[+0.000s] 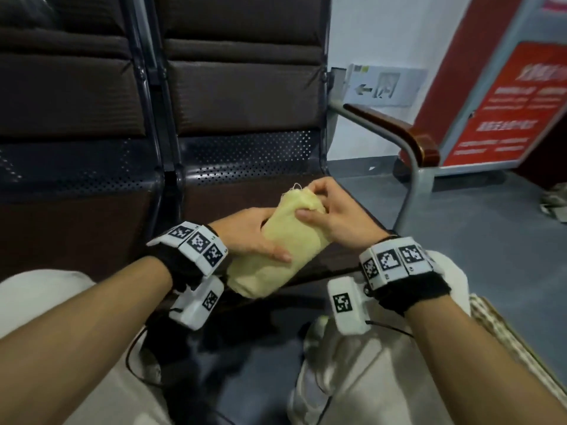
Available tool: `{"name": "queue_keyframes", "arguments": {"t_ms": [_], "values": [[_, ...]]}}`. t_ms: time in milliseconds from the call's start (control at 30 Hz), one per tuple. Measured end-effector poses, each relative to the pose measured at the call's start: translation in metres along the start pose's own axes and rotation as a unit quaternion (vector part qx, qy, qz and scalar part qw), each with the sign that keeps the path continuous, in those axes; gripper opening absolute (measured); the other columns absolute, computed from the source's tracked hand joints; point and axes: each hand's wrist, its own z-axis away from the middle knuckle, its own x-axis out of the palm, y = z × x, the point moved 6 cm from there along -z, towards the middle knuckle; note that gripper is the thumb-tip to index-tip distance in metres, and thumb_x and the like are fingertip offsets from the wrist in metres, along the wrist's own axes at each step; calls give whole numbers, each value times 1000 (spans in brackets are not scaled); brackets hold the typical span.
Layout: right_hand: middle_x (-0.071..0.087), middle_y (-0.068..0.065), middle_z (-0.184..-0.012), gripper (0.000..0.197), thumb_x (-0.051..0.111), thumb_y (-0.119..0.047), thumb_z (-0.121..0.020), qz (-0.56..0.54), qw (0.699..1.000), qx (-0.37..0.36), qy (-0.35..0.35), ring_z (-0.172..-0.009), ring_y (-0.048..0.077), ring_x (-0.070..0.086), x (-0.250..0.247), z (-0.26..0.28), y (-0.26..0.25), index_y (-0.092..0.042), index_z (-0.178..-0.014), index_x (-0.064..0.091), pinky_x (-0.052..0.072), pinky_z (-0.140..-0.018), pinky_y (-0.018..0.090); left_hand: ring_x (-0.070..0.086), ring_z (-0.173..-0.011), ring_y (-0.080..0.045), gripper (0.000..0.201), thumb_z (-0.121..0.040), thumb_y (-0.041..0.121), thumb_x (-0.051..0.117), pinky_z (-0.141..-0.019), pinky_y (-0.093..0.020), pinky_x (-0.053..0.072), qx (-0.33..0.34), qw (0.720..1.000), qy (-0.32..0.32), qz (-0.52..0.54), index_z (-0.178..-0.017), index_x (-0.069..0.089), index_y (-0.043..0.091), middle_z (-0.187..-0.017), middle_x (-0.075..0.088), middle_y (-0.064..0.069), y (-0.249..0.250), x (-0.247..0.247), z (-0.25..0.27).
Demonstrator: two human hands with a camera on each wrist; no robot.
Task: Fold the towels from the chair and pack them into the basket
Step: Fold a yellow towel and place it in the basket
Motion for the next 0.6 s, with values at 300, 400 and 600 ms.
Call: {"name": "queue_keyframes", "arguments": {"t_ms": [300, 400, 600], "values": [[66, 19, -106, 29, 65, -12, -88, -15, 966, 5, 260, -97, 30, 63, -153, 92, 13, 1, -114, 61, 50, -87, 43, 61, -94, -20, 26, -82, 30, 61, -80, -34, 50, 63, 994, 21, -83, -107, 57, 22, -101, 64, 2, 100, 51, -38], [66, 16, -102, 28, 62, -16, -91, -40, 941, 37, 334, -91, 22, 61, -201, 136, 50, 0, -114, 62, 50, -79, 39, 57, -88, -18, 15, -87, 27, 56, -73, -31, 46, 110, 982, 5, -153, -101, 55, 22, -95, 61, 2, 155, 86, -73], [68, 2, -94, 18, 59, -18, -93, -66, 903, 111, 410, -81, 11, 65, -269, 237, 133, -10, -109, 62, 53, -65, 25, 58, -100, -21, 28, -90, 31, 56, -85, -33, 47, 138, 955, -163, -205, -114, 52, 15, -113, 60, -3, 211, 212, -139]]}}
